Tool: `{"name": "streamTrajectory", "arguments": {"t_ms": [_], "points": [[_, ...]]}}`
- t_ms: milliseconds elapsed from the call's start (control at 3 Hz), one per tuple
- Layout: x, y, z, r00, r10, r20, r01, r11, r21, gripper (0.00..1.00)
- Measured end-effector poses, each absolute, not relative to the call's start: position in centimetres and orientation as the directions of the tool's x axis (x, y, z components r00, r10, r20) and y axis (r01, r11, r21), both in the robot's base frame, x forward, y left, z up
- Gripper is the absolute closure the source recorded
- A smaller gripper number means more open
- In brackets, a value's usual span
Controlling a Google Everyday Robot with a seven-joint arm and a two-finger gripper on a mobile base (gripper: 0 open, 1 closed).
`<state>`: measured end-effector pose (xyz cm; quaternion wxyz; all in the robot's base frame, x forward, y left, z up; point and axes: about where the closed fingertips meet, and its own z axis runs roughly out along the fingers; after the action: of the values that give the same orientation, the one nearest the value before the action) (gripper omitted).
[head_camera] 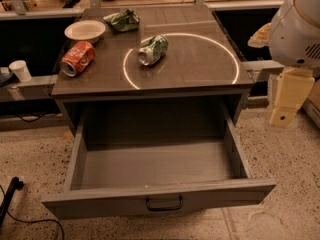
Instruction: Place coke can into top drawer
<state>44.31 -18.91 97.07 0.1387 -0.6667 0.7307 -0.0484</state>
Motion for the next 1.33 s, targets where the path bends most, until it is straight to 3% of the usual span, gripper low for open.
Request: {"name": "streamTrajectory", "arguments": {"t_ms": [667,1333], "points": [[50.6,-1.9,90.5,0.416,-0.907,-0.059,-0.894,-0.397,-0.208,0.00],[52.2,-1.6,90.4,0.488,-0.873,0.011,-0.857,-0.481,-0.185,0.00]]}}
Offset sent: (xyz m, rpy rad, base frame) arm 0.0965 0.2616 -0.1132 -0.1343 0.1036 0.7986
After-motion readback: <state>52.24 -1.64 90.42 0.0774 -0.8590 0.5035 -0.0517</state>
